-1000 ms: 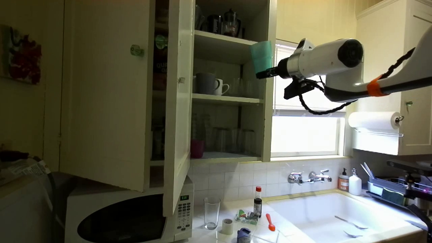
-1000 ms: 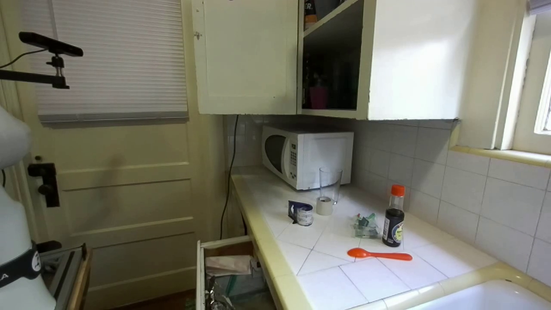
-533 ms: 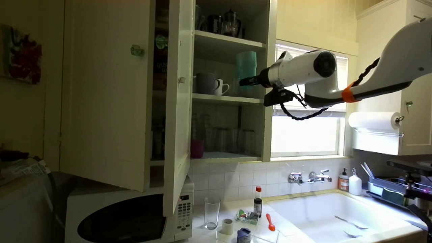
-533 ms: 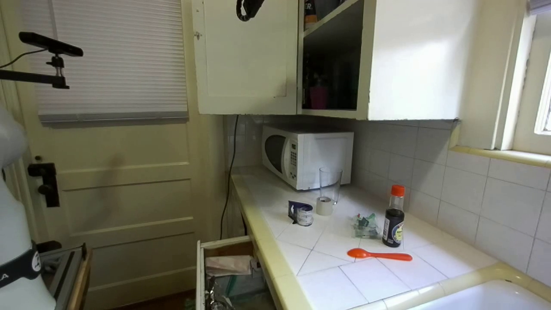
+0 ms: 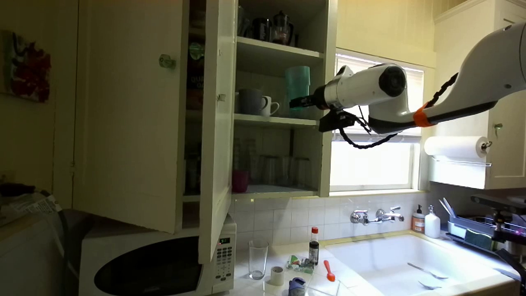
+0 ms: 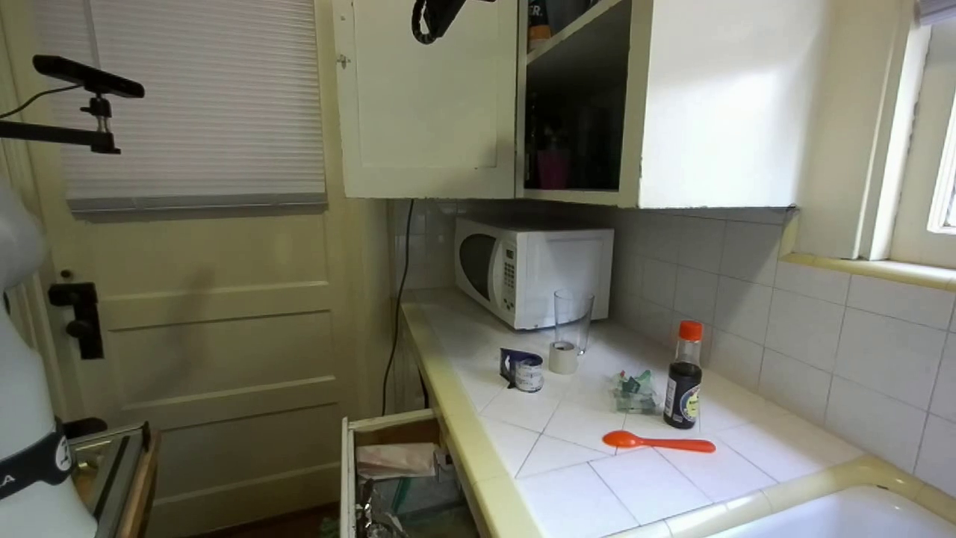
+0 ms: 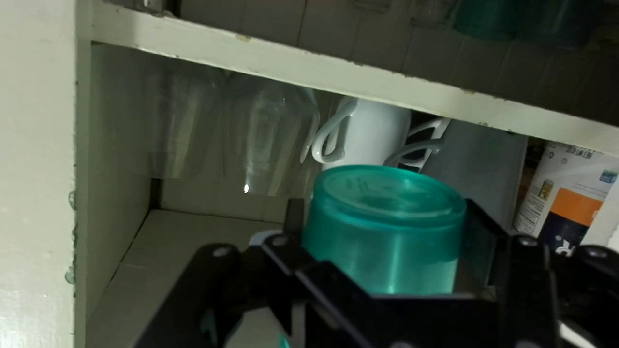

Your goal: Put the blue cup on the middle shelf of the cabinet on the right.

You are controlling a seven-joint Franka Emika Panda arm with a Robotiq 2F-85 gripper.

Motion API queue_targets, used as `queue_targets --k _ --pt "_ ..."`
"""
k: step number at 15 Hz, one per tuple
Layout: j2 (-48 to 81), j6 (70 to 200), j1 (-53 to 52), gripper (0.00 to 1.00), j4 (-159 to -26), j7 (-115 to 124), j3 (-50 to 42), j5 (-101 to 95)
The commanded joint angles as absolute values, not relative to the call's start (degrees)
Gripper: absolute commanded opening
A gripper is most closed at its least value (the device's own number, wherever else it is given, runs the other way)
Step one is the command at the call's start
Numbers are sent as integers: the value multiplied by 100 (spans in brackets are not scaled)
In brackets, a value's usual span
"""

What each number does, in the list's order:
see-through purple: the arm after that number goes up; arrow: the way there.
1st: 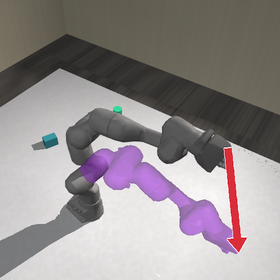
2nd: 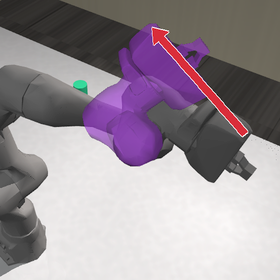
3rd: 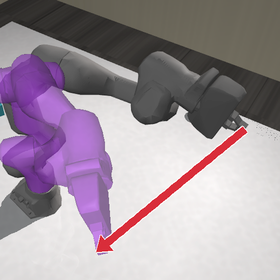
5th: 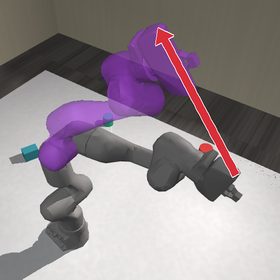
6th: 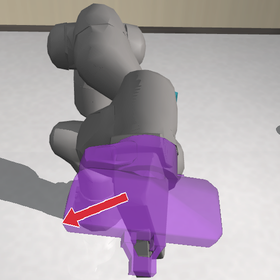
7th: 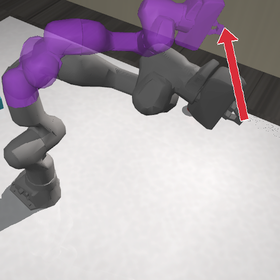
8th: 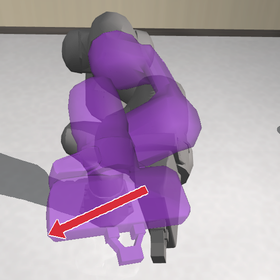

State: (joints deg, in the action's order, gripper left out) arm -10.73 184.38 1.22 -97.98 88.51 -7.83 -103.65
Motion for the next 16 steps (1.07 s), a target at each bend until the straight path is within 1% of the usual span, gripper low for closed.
queue_targets --k 1,5,9,10,11,13,14,16 --pt "-943 18486 112 52 -9613 8801 -795 -10442" --pt "-570 18857 113 52 -8962 8919 -953 -10539" --pt "-103 19579 152 52 -8280 8970 -1201 -10236" --pt "-6 19697 174 52 -8195 8962 -1254 -10118" --pt "44 19773 392 52 -8376 8051 -1132 -9128" --pt "191 19905 519 52 -8476 7488 -1120 -8294" --pt "367 20020 442 52 -8225 8021 -1267 -8675" --pt "535 20111 480 52 -8255 7872 -1266 -8507"
